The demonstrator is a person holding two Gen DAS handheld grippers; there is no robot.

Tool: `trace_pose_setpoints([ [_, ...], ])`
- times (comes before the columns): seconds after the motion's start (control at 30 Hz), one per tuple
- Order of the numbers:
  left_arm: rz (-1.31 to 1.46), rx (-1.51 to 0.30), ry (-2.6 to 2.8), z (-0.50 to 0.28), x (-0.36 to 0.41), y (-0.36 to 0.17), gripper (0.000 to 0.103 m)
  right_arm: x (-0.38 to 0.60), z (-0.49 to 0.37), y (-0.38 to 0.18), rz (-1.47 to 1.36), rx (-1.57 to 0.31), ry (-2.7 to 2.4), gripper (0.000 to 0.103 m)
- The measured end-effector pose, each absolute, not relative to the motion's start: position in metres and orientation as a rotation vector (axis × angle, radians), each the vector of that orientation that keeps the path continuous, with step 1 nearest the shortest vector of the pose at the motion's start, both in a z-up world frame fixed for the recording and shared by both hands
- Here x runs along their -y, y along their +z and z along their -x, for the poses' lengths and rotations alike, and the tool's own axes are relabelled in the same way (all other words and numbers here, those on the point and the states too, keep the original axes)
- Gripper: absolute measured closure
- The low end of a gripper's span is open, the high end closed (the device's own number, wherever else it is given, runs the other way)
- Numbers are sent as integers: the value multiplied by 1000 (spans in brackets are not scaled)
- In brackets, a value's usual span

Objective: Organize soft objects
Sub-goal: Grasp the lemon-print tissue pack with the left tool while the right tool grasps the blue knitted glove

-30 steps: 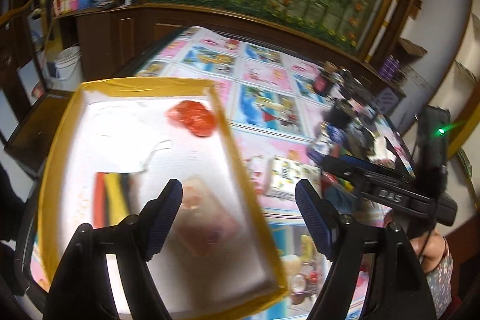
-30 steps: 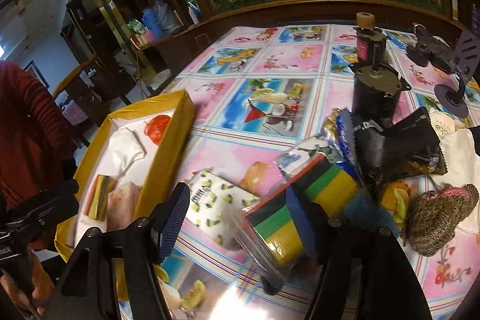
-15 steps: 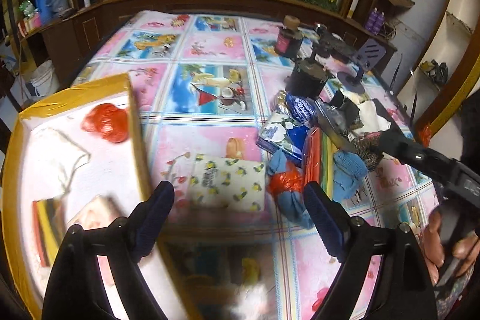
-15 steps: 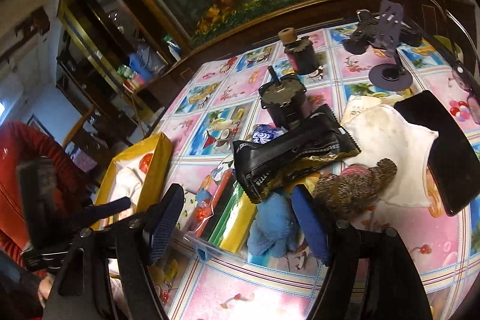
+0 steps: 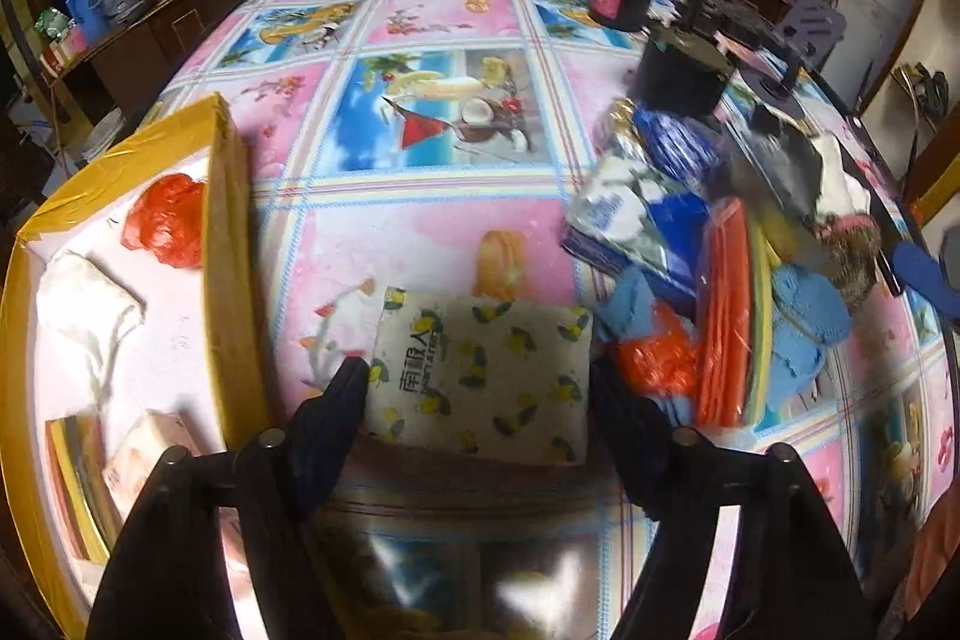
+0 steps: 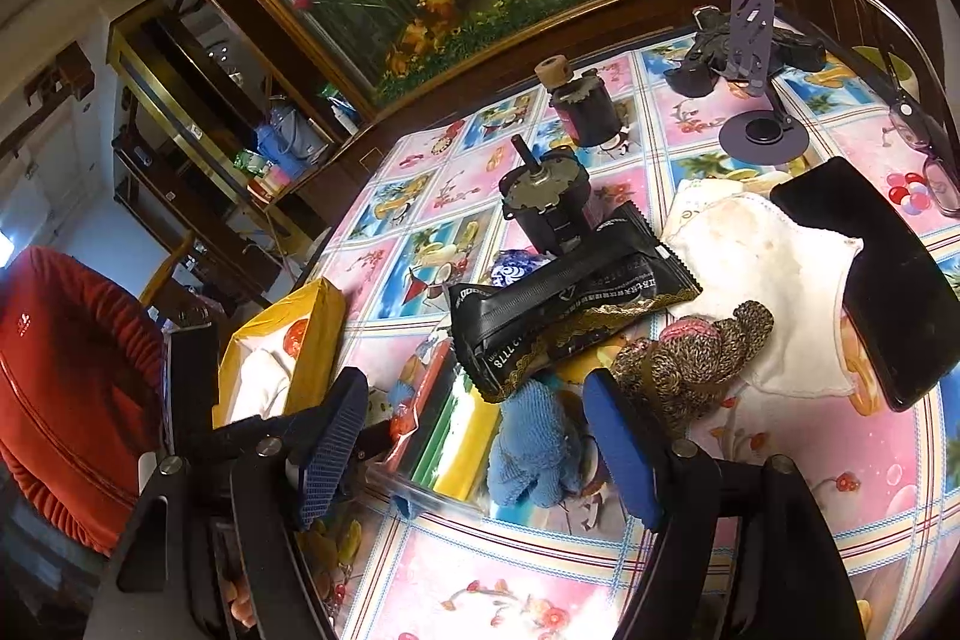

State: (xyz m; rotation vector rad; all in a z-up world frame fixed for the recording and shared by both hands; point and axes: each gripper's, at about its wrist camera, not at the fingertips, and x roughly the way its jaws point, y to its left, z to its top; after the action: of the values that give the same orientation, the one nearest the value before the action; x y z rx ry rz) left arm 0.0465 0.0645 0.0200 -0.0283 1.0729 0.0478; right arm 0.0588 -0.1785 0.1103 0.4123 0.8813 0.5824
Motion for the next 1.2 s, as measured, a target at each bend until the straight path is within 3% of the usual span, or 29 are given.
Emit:
trace_pose_setpoints([
  [0.3,-38,-984,6,-2,-24,14,30,171,-65,92,-373,-970,552,25],
  [0.43,-3,-986,-6,-4,-29,6,29,165,-66,83,-346,-1004,540,43],
  [0.73,5,-944,-9,-3,-29,5,28,155,-74,60,-305,-1076,499,43],
  [0.77,9,-939,-4,-3,-30,6,30,154,-74,59,-301,-1073,500,47],
  [0.8,23,-935,-6,-3,-32,6,31,153,-73,60,-294,-1065,504,54],
  [0.83,37,-931,-13,-3,-34,7,31,152,-73,61,-286,-1057,506,72],
  [1.2,92,-741,-13,14,-43,38,31,165,-38,113,-333,-731,585,71],
])
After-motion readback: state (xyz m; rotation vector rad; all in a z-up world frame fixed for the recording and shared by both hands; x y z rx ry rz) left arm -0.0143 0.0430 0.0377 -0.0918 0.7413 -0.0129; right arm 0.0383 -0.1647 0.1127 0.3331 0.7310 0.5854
